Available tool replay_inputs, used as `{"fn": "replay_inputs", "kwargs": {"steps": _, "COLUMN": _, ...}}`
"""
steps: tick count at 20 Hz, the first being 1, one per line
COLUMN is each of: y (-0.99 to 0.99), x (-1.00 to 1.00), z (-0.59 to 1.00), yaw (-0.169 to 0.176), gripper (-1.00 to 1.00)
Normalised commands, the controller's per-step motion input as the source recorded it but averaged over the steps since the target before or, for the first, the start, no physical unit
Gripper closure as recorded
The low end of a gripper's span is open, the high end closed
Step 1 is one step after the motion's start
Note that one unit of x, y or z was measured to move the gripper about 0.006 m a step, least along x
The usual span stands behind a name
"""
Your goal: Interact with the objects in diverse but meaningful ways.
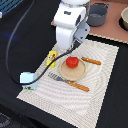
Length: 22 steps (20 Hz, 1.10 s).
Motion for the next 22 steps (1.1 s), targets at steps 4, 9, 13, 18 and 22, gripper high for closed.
{"fn": "replay_inputs", "kwargs": {"steps": 4, "y": -0.27, "x": 0.26, "z": -0.01, "yaw": 0.042, "gripper": -1.00}}
{"fn": "replay_inputs", "kwargs": {"steps": 9, "y": -0.30, "x": 0.34, "z": 0.01, "yaw": 0.000, "gripper": -1.00}}
{"fn": "replay_inputs", "kwargs": {"steps": 13, "y": -0.20, "x": 0.43, "z": 0.00, "yaw": 0.000, "gripper": -1.00}}
{"fn": "replay_inputs", "kwargs": {"steps": 18, "y": -0.10, "x": 0.33, "z": -0.08, "yaw": 0.000, "gripper": -1.00}}
{"fn": "replay_inputs", "kwargs": {"steps": 22, "y": -0.08, "x": 0.32, "z": -0.11, "yaw": 0.000, "gripper": -1.00}}
